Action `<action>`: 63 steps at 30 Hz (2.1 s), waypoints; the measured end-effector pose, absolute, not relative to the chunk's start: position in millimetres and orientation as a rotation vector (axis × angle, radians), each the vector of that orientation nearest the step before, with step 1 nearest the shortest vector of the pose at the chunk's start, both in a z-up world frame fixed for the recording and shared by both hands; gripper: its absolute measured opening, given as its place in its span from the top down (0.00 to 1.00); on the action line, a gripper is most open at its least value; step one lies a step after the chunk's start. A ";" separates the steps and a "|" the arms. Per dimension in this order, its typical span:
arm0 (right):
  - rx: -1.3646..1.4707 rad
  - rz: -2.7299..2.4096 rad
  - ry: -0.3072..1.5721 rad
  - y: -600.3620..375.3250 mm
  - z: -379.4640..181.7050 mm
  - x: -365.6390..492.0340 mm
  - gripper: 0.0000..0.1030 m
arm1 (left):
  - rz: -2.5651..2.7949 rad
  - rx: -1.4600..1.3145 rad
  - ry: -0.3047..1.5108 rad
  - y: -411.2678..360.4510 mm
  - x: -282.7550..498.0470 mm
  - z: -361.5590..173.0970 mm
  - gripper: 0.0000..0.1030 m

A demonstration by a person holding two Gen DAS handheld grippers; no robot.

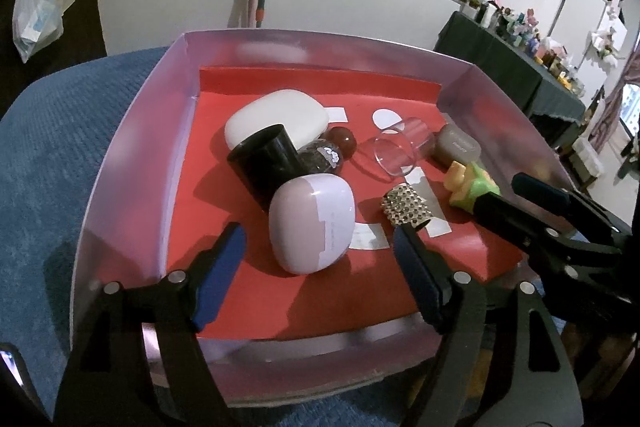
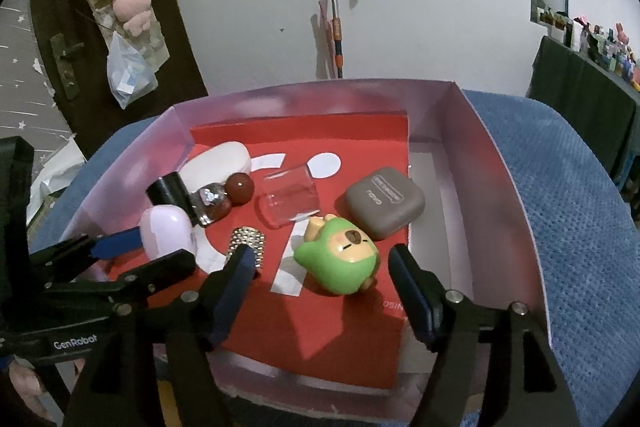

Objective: Organize rigid objects
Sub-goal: 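Lower the frog toy and egg onto the red tray floor and open both tools, then withdraw both open tools from the tray toward the tan wooden pieces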

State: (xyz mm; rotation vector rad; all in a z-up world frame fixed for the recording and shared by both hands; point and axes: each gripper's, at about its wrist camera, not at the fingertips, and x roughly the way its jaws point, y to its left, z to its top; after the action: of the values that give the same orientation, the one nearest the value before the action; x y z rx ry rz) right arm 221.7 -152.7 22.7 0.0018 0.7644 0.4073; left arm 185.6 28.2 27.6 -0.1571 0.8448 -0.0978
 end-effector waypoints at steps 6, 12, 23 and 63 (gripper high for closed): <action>-0.005 0.424 0.723 -153.5 34.5 208.4 0.22 | -0.112 -0.156 0.831 24.7 180.8 32.6 0.18; 0.016 0.449 0.695 -156.5 42.1 196.6 0.17 | -0.122 -0.156 0.818 22.9 174.5 37.4 0.13; 0.059 0.474 0.625 -168.3 57.9 174.8 0.00 | -0.118 -0.109 0.774 14.0 156.5 49.6 0.00; 0.152 0.556 0.541 -186.6 66.8 89.7 0.00 | -0.150 -0.143 0.754 13.4 83.1 55.2 0.00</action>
State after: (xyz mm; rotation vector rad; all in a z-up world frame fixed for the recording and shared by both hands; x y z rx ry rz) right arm 89.7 -186.6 66.8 0.1525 0.5409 0.5556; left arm 83.1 13.4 55.2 -0.1434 0.7544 -0.1499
